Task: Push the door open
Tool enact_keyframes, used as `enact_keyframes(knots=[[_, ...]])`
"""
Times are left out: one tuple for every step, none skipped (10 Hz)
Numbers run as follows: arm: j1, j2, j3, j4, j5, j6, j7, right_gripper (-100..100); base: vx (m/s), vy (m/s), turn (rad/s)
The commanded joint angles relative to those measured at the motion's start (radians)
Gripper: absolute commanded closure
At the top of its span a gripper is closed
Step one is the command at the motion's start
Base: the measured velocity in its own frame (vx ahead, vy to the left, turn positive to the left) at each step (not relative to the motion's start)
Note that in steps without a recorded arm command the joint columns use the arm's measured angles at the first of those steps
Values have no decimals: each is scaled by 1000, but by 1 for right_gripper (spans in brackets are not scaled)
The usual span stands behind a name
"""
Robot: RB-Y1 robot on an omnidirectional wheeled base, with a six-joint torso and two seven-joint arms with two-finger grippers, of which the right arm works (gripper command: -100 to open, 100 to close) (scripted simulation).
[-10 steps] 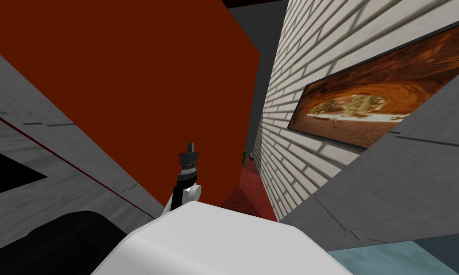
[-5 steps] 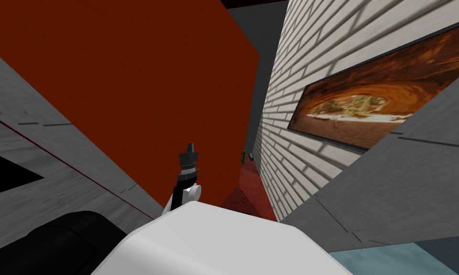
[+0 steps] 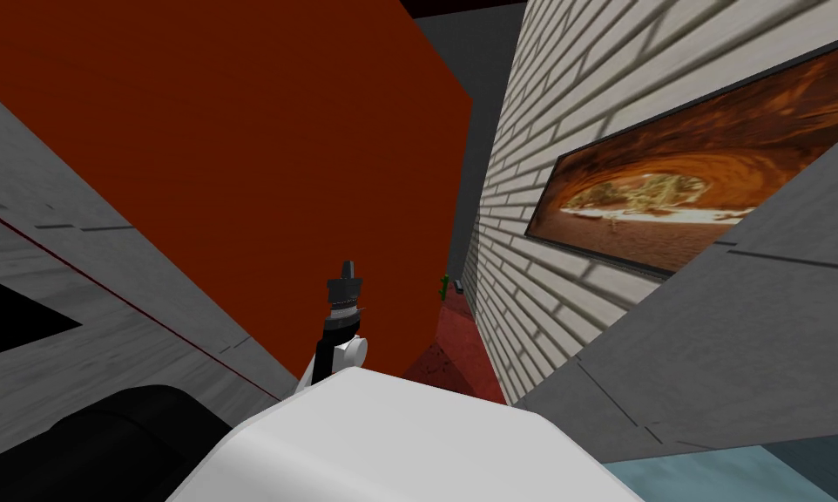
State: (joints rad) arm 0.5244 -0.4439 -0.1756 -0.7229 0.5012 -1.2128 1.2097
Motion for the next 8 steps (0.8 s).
enact_keyframes(knots=[[-5, 8, 26, 5, 16, 7, -28, -100, 46, -22, 13], [-5, 9, 35, 8, 21, 7, -41, -100, 45, -9, 39], [-5, 10, 42, 11, 25, 7, -50, -100, 37, 7, -5], [-5, 11, 49, 13, 29, 8, -60, -100, 45, 0, -17], [-5, 11, 49, 13, 29, 8, -60, -100, 44, -5, 25], [-6, 12, 55, 15, 33, 8, -69, -100, 41, -9, 9], [-6, 12, 55, 15, 33, 8, -69, -100, 20, 14, -3], [-6, 12, 55, 15, 33, 8, -69, -100, 3, -2, -10]])
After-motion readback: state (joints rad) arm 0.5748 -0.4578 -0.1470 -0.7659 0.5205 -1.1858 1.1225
